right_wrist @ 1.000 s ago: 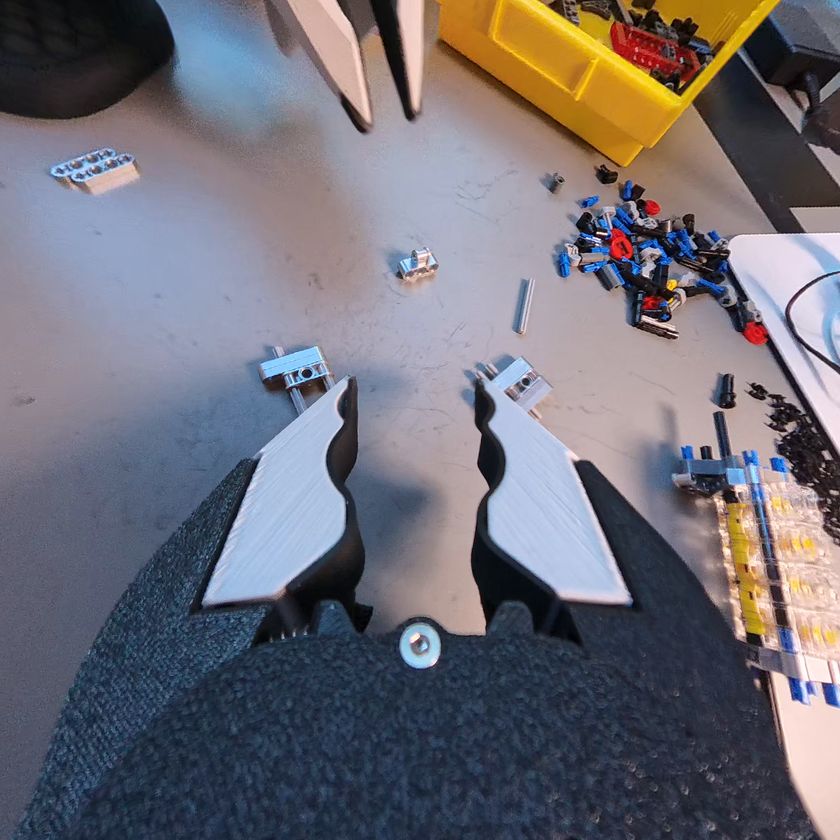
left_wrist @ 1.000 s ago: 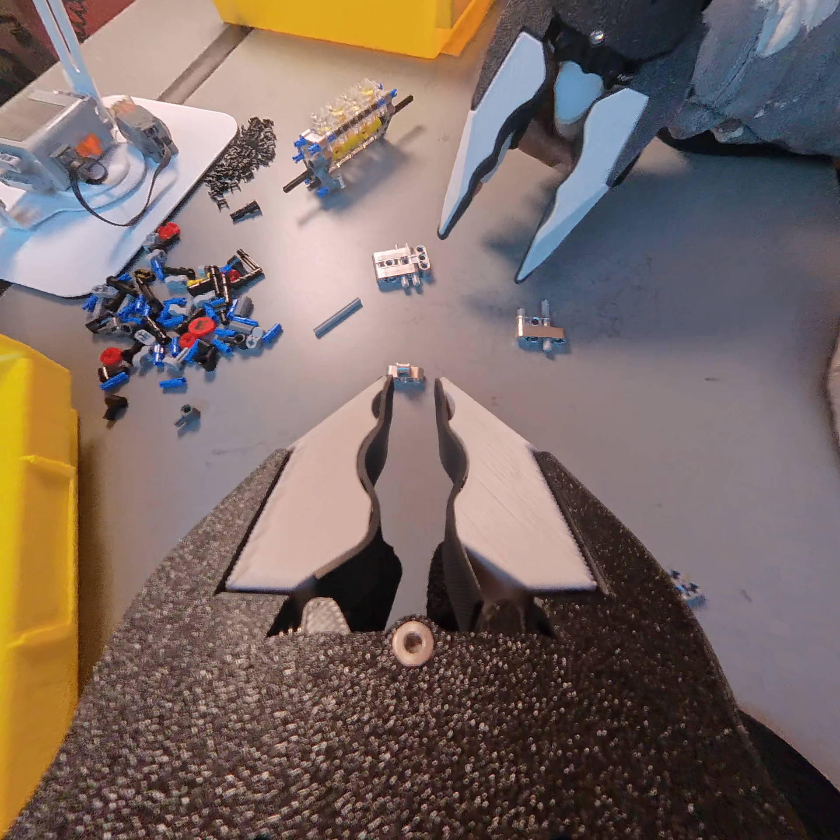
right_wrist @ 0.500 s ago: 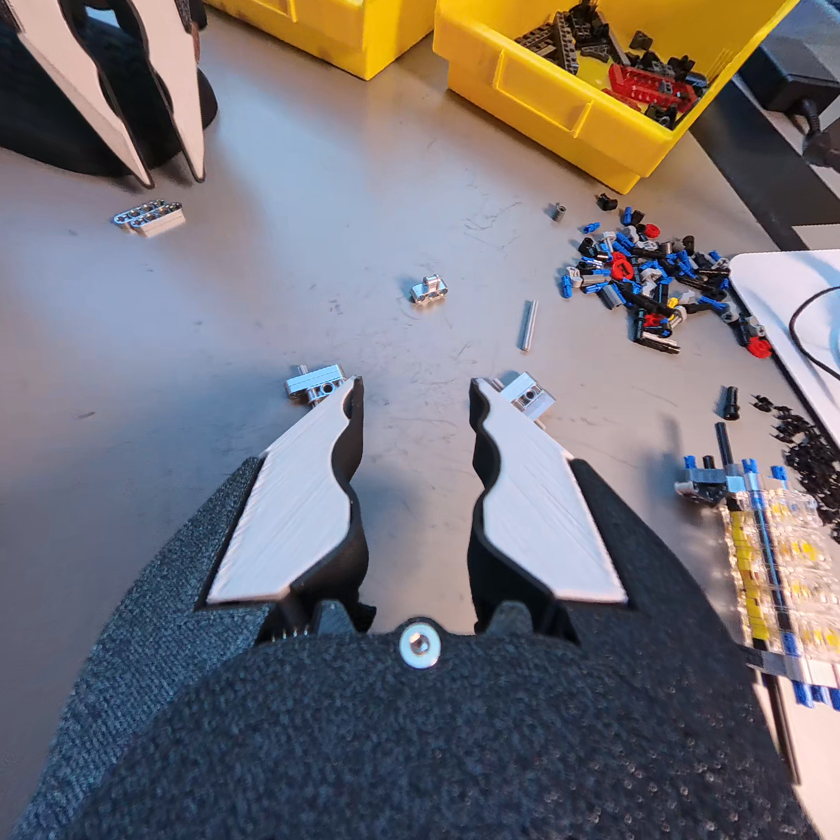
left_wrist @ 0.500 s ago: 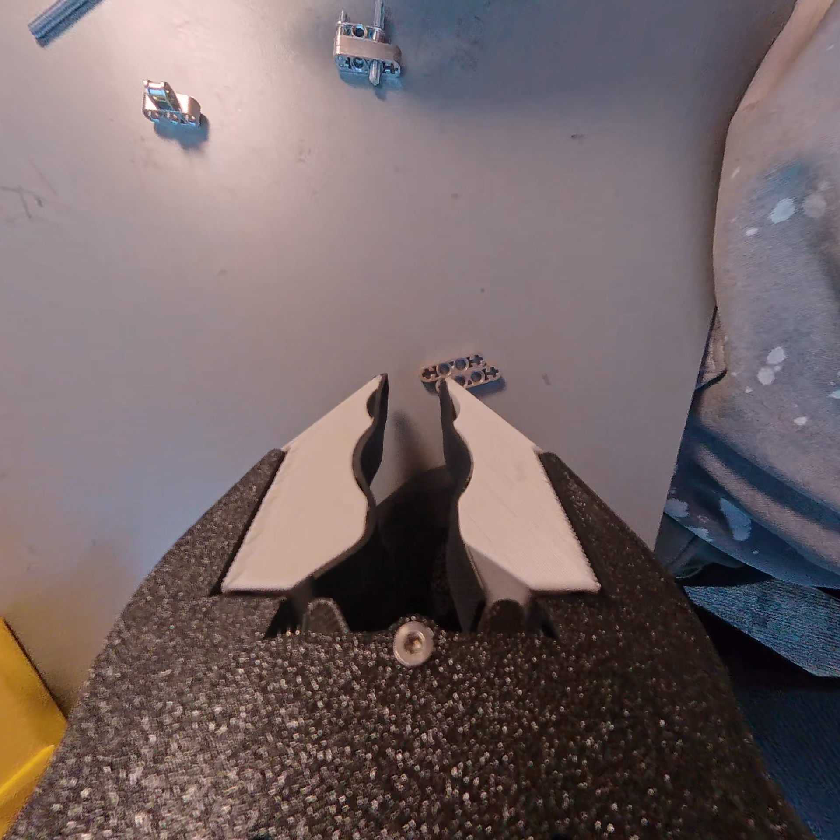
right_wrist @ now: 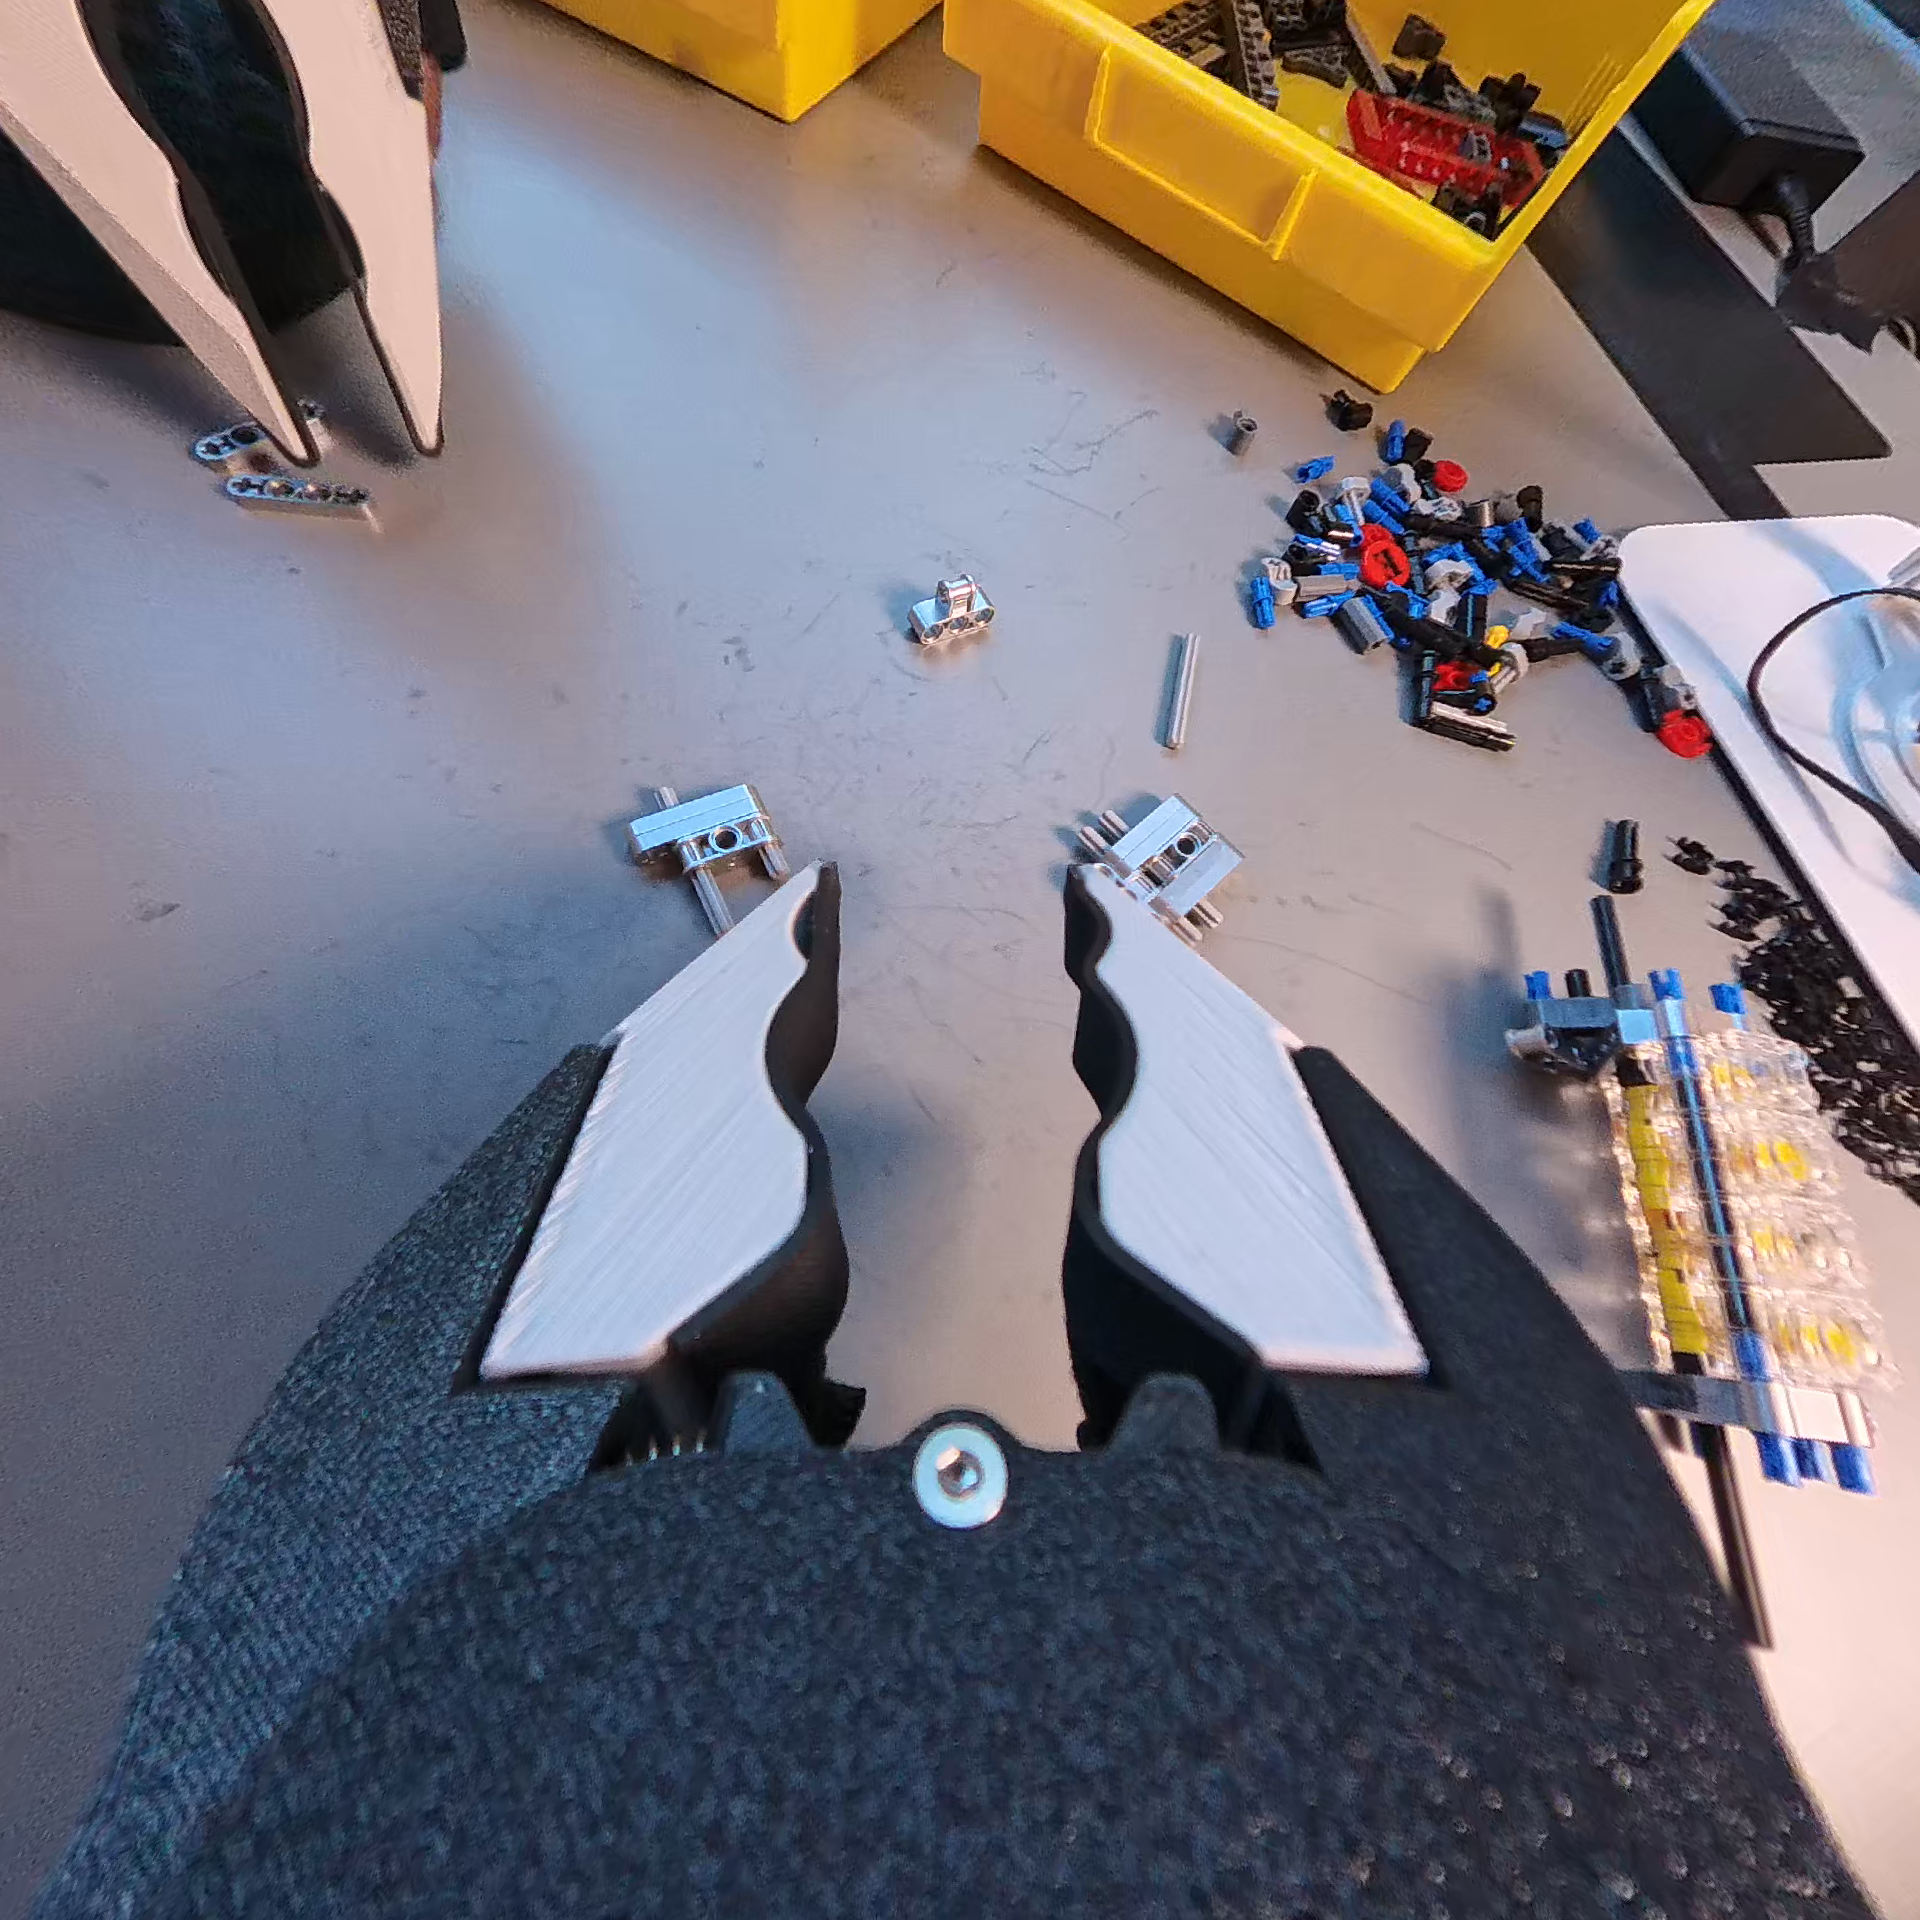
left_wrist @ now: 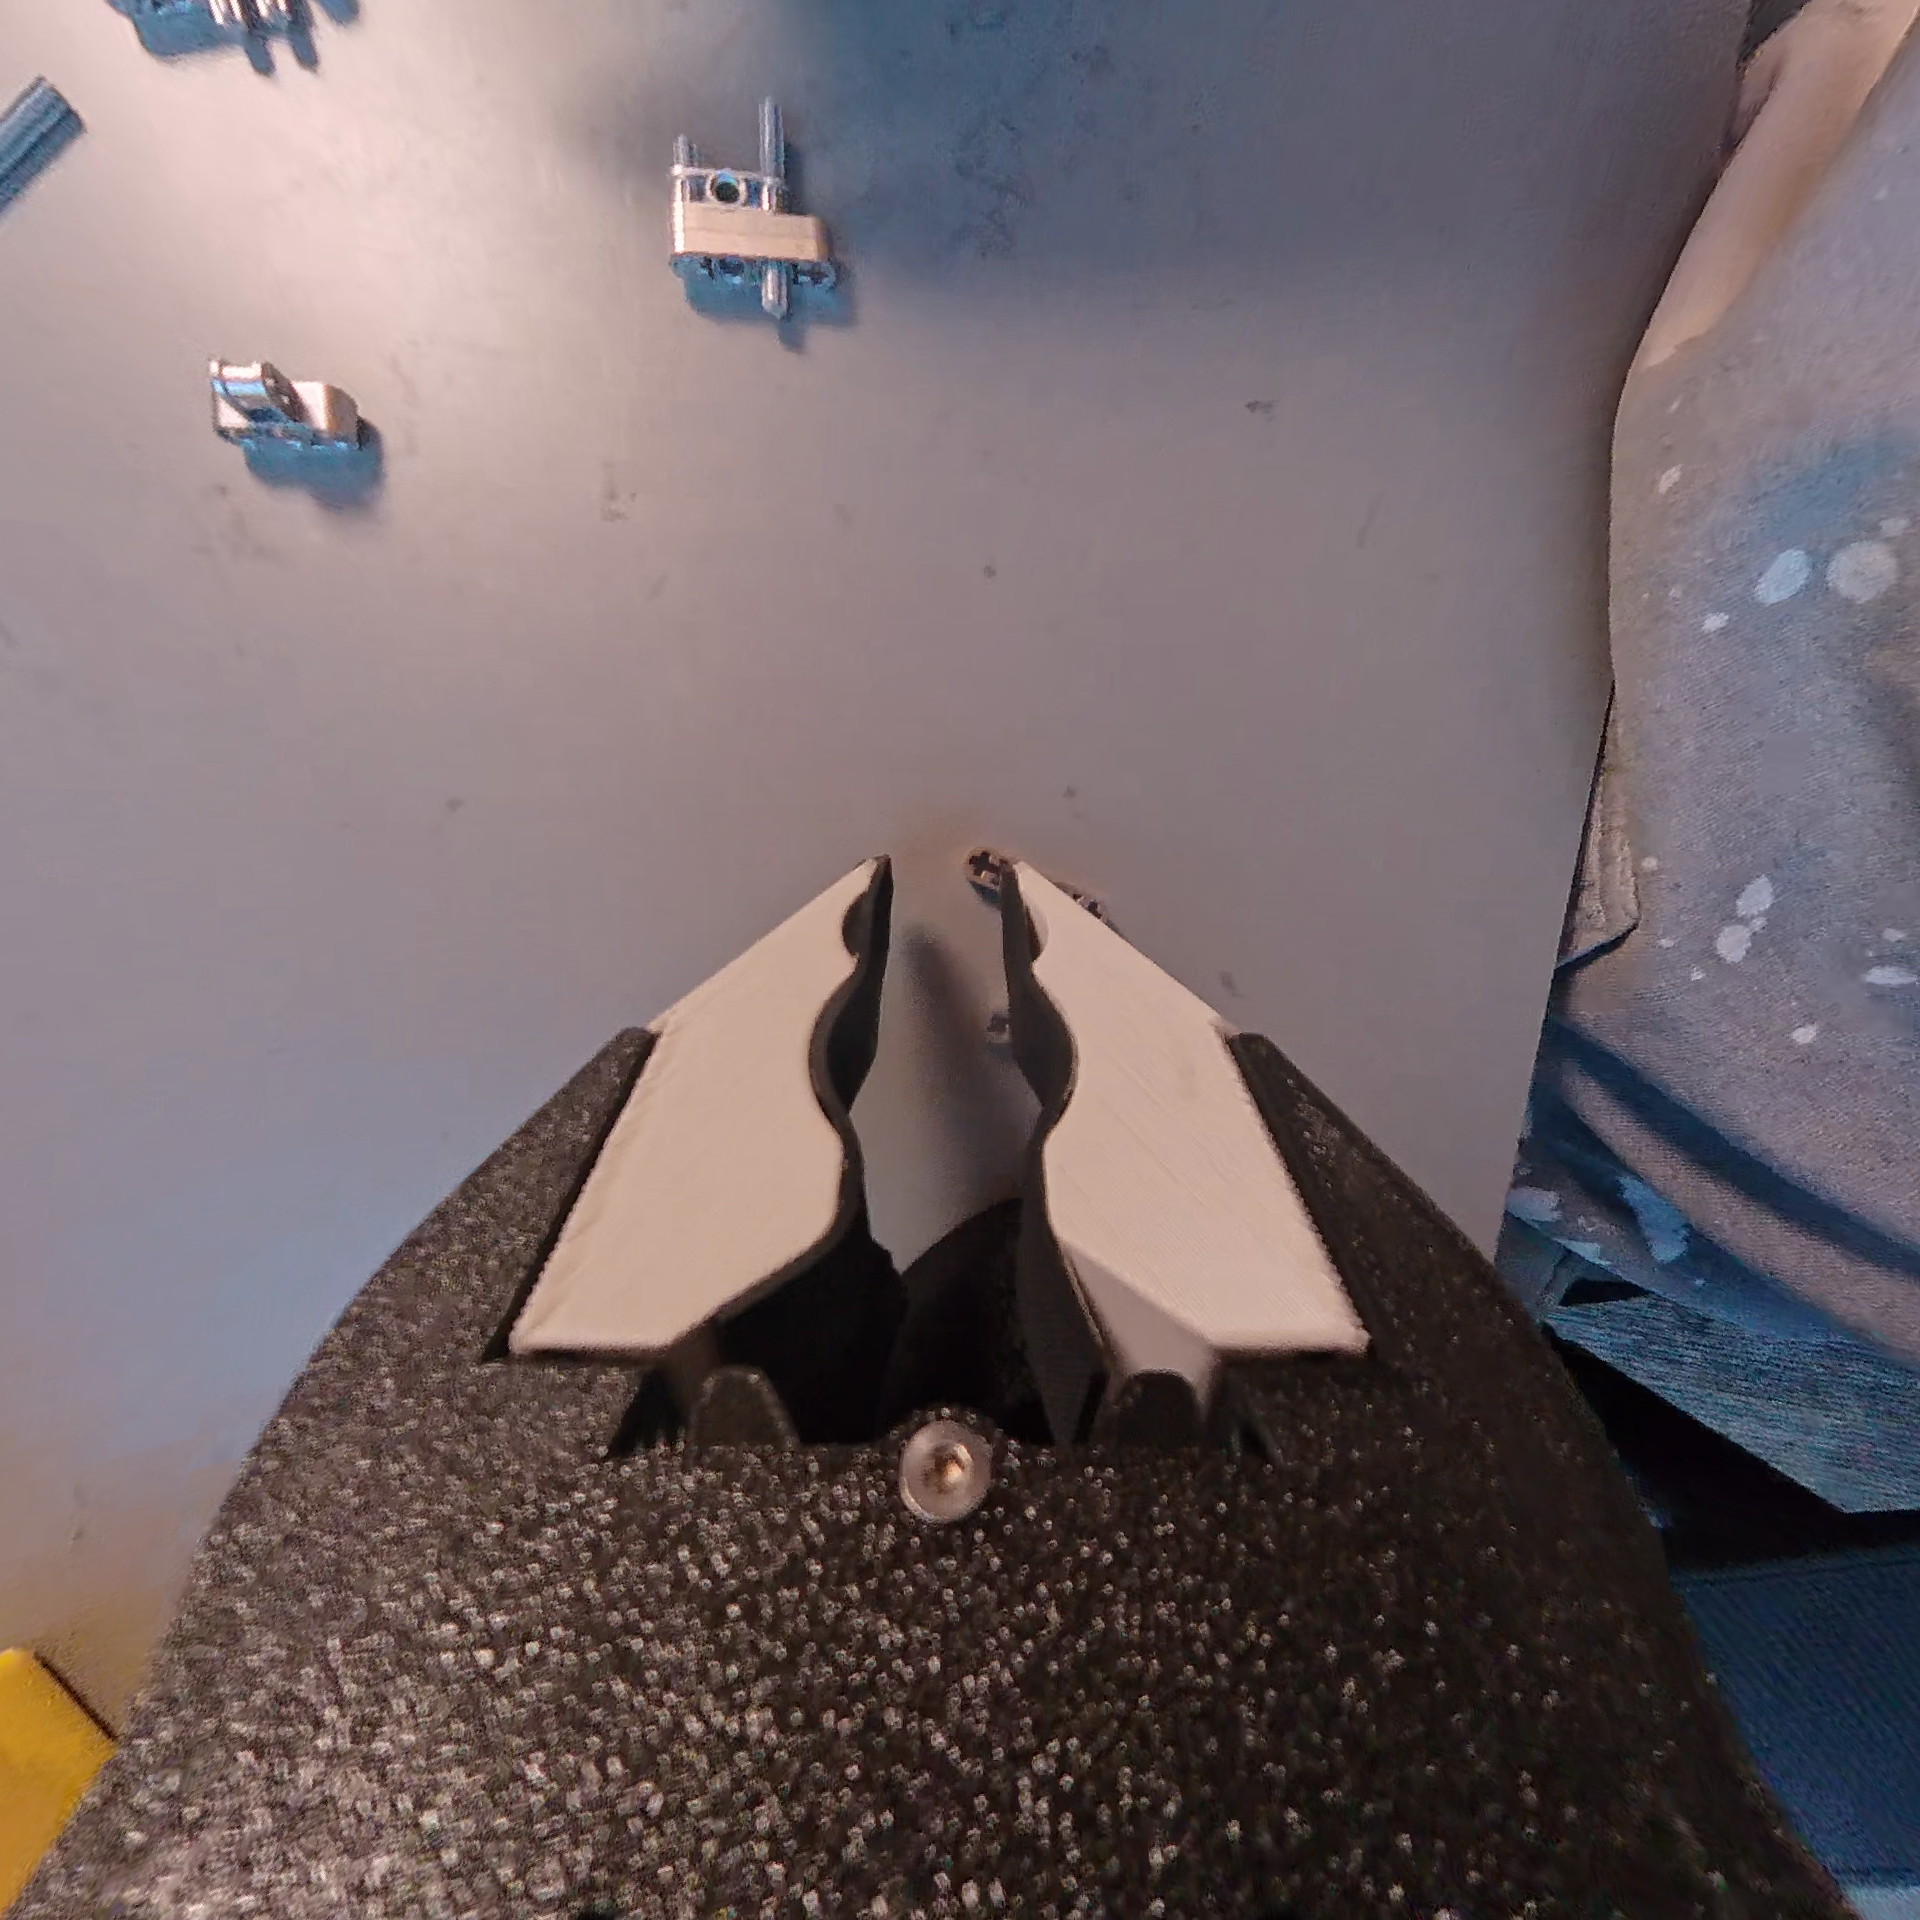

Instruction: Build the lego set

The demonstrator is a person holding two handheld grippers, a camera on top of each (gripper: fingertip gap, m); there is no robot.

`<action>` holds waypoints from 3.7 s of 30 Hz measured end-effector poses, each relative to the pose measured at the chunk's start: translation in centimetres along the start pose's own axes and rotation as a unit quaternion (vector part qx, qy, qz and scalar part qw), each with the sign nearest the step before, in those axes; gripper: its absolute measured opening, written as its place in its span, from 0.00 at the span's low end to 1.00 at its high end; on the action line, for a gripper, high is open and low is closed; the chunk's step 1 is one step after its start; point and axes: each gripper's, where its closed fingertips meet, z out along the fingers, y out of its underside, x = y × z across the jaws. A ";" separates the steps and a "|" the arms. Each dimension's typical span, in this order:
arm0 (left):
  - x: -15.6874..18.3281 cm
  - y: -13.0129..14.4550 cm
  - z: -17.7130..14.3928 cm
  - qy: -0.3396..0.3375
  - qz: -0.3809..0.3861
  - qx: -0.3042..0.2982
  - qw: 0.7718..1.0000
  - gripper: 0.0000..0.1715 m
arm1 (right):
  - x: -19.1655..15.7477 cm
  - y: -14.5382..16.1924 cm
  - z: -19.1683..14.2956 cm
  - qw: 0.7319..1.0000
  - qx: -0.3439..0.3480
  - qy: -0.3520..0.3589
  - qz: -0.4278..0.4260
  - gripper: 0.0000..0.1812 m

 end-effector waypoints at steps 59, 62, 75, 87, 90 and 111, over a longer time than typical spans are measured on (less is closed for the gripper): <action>-5.2 -11.8 4.3 0.066 0.010 0.200 0.977 0.12 | -2.0 -0.1 0.5 0.994 -0.001 -0.006 -0.106 0.01; -4.6 -11.1 4.8 0.076 0.018 0.179 0.981 0.16 | -1.4 0.5 0.3 0.995 -0.018 0.000 -0.100 0.01; -4.0 -9.9 7.0 0.033 0.064 0.109 0.991 0.18 | -1.4 3.0 0.2 0.990 -0.093 -0.008 -0.108 0.01; -8.0 -10.2 2.8 -0.003 -0.002 0.175 0.985 0.17 | 0.3 2.5 -0.4 0.997 -0.066 0.009 -0.041 0.13; -11.0 -8.8 2.0 -0.048 -0.043 0.177 0.982 0.19 | 0.9 1.9 -0.5 0.999 -0.044 0.020 -0.025 0.14; -5.2 -11.9 3.7 0.143 -0.140 0.207 0.958 0.13 | -3.7 -3.4 1.5 0.965 0.057 0.070 -0.248 0.17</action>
